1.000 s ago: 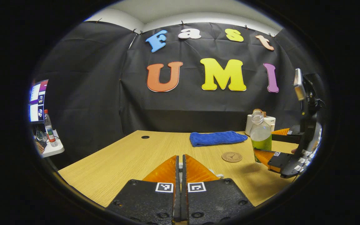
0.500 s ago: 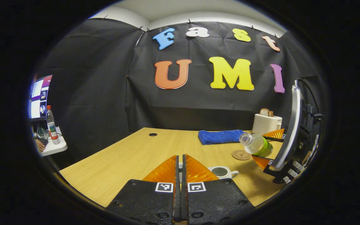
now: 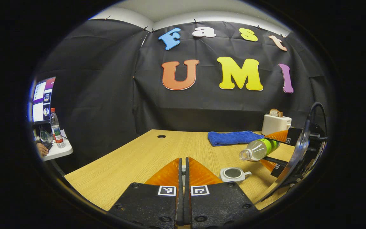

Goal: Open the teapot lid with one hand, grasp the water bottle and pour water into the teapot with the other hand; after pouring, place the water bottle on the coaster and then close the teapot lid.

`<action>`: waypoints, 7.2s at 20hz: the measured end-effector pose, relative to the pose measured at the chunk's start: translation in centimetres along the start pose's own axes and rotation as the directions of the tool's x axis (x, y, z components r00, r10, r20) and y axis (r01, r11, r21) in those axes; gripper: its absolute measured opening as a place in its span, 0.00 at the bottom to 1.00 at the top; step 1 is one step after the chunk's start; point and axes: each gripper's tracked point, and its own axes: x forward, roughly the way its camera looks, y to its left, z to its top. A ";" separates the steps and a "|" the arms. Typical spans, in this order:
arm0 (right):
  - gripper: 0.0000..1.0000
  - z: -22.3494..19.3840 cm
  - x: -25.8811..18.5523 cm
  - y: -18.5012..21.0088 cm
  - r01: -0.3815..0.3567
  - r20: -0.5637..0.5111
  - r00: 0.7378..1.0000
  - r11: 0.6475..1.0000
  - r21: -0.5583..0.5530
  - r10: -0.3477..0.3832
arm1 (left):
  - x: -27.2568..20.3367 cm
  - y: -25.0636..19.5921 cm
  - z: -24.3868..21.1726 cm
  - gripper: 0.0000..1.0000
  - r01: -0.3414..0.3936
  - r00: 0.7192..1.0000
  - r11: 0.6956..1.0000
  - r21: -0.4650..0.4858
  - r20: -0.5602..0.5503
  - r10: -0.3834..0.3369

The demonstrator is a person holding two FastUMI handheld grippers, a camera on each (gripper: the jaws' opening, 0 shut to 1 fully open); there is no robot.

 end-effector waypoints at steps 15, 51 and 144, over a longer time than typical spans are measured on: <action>0.71 1.3 0.5 -2.3 0.085 0.057 0.996 0.927 -0.365 -0.069 | -0.5 1.2 0.9 0.03 -0.012 1.000 1.000 -0.007 0.014 0.012; 0.71 2.8 0.4 -4.2 0.142 0.102 0.989 0.843 -0.519 -0.104 | -1.0 2.0 1.1 0.03 -0.027 1.000 1.000 -0.014 0.008 0.027; 0.97 -16.8 -13.3 -4.5 0.197 -0.194 0.979 0.029 0.980 -0.069 | 4.8 -11.4 -4.5 0.08 0.130 0.989 0.991 -0.013 -0.074 -0.131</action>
